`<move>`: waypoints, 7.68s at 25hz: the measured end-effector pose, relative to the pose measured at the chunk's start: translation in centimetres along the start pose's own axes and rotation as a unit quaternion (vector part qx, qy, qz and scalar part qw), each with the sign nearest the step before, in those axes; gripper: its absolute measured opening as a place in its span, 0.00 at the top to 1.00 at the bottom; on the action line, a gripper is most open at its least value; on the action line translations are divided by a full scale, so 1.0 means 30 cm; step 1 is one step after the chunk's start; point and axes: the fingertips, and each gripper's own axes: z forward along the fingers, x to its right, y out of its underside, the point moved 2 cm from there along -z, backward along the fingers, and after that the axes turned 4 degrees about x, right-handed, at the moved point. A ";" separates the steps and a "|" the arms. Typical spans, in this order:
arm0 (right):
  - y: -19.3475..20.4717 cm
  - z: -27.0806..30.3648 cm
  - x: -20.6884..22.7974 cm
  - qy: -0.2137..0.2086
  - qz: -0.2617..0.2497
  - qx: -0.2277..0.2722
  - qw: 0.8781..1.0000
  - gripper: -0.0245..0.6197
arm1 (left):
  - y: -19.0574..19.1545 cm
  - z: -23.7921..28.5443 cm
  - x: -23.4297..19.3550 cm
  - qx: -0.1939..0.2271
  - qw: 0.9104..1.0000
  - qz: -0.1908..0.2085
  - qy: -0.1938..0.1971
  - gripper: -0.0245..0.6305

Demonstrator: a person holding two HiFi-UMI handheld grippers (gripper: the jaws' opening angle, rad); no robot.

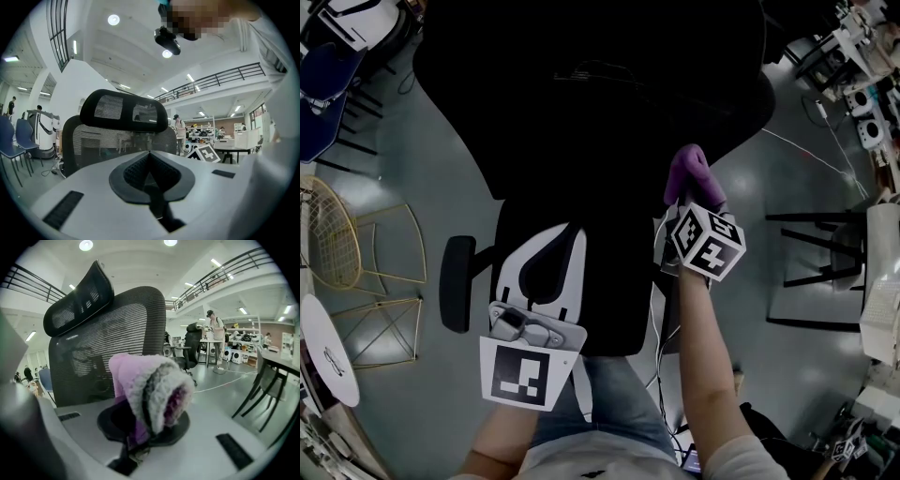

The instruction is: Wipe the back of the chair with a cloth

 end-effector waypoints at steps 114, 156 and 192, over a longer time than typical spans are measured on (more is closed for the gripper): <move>0.459 0.115 -1.199 -0.159 -0.074 -0.029 0.984 0.88 | 0.243 -0.272 -0.783 0.001 0.994 -0.012 -0.104 0.94; 0.463 0.114 -0.384 -0.004 0.001 -0.039 0.999 0.88 | 0.324 -0.085 -0.451 -0.031 0.998 0.001 -0.055 0.94; 0.481 0.030 -0.050 0.076 0.000 0.000 0.997 0.88 | 0.363 0.020 -0.342 -0.043 0.999 0.002 -0.026 0.94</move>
